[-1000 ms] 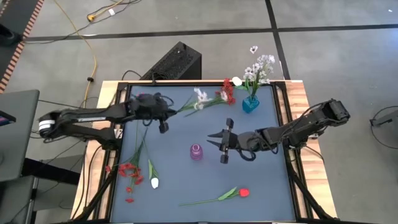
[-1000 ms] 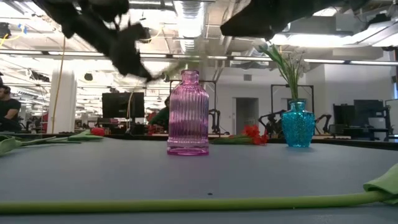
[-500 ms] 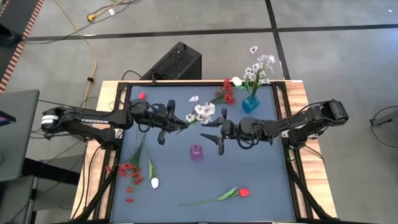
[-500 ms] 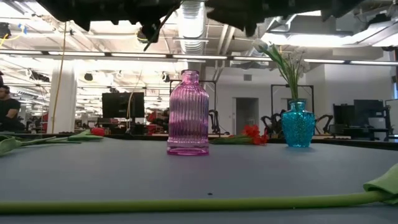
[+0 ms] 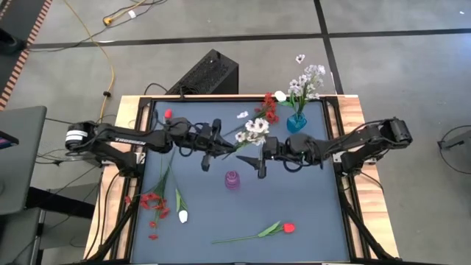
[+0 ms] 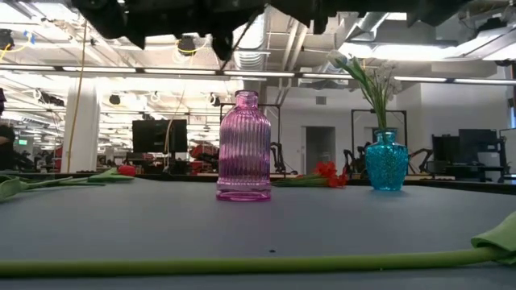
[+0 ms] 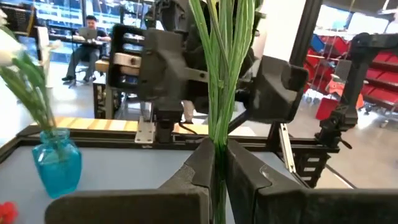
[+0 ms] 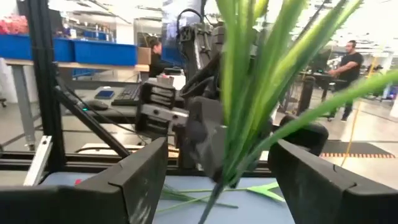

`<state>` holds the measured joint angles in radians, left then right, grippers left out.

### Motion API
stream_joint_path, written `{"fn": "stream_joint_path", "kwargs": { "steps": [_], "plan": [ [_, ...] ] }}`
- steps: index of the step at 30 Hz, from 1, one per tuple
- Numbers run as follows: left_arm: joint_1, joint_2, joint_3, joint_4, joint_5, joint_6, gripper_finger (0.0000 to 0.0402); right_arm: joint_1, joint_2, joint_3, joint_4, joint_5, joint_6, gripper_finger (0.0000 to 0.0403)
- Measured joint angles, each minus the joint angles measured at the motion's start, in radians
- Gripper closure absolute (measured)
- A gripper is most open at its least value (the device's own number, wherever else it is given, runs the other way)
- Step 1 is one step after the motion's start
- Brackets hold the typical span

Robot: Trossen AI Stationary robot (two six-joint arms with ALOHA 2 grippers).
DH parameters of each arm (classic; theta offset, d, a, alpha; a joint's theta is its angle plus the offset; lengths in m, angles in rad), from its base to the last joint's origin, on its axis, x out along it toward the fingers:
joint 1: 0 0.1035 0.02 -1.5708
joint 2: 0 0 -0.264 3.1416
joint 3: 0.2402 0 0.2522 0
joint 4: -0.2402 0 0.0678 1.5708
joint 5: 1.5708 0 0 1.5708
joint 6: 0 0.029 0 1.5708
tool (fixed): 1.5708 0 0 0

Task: Sort flowers into vase by color
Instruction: Put the white flowers into the blue vase

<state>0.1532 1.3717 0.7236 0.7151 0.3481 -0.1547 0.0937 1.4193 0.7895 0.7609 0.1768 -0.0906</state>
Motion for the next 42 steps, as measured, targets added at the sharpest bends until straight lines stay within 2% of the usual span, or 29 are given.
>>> {"fn": "stream_joint_path", "kwargs": {
  "steps": [5, 10, 14, 21, 22, 27, 30, 35, 39, 42],
  "plan": [
    [0.000, 0.071, 0.077, -0.011, 0.013, 0.000, 0.0391, 0.000, 0.000, 0.000, 0.005, 0.001, -0.005, 0.0097],
    [0.000, 0.096, 0.092, -0.023, 0.014, 0.004, 0.0391, 0.004, 0.000, 0.000, 0.000, 0.002, -0.013, 0.0141],
    [0.000, 0.095, 0.092, -0.022, 0.013, 0.002, 0.0391, 0.003, 0.000, 0.000, -0.003, 0.004, -0.008, 0.0208],
    [-0.001, 0.095, 0.092, -0.026, 0.015, 0.012, 0.0377, 0.003, 0.000, 0.000, -0.026, 0.008, -0.012, 0.0365],
    [-0.001, 0.095, 0.092, -0.029, 0.020, 0.020, 0.0371, 0.003, 0.000, 0.000, -0.030, 0.008, -0.019, 0.0373],
    [0.008, 0.048, 0.093, -0.128, 0.060, 0.059, 0.0326, 0.013, -0.042, 0.000, -0.113, 0.022, -0.016, 0.0368],
    [0.023, -0.034, 0.093, -0.274, 0.030, 0.111, 0.0298, 0.032, -0.119, 0.000, -0.241, 0.115, -0.019, 0.0366],
    [0.032, -0.200, 0.093, -0.525, -0.115, 0.163, 0.0266, 0.071, -0.275, -0.024, -0.491, 0.256, -0.023, 0.0372],
    [0.016, -0.299, 0.092, -0.639, -0.182, 0.198, 0.0260, 0.086, -0.432, -0.154, -0.543, 0.405, 0.026, 0.0372],
    [-0.004, -0.343, 0.070, -0.635, -0.179, 0.215, 0.0260, 0.081, -0.570, -0.269, -0.557, 0.573, 0.067, 0.0372]
  ]
}}
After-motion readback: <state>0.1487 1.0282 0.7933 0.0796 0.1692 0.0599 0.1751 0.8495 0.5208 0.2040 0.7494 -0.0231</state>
